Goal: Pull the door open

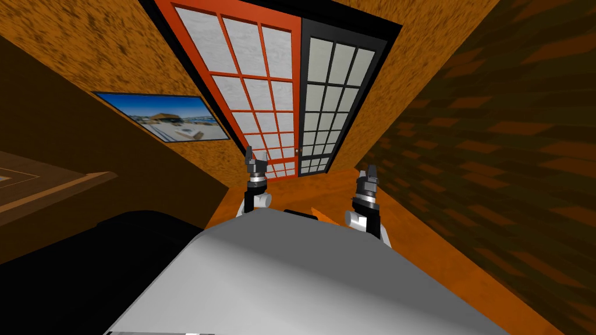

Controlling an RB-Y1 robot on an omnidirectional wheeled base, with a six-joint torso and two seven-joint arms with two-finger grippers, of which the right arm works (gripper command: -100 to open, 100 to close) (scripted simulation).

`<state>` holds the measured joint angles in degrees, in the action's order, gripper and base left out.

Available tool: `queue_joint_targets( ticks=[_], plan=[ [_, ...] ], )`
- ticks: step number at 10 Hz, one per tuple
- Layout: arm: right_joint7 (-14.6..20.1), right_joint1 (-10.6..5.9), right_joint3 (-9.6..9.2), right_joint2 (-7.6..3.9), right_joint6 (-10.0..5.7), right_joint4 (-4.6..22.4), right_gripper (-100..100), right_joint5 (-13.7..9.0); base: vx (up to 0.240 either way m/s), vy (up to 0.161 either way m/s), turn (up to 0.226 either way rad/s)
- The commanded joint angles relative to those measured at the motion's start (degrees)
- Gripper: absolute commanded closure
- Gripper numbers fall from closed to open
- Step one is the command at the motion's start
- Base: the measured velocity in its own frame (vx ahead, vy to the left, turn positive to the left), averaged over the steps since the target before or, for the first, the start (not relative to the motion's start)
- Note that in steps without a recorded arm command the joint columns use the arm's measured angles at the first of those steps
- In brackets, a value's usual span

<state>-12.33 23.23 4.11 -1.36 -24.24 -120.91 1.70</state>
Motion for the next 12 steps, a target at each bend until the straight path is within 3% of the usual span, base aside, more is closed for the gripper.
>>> queue_joint_targets(
  ticks=[1,12],
  plan=[
    [-1.7,-0.64,0.33,-0.26,-0.62,2.1,-100,0.7,0.086,0.031,0.082],
    [-13.5,-5.17,3.49,-2.31,-6.0,18.3,-100,5.5,0.103,0.035,0.08]
  ],
)
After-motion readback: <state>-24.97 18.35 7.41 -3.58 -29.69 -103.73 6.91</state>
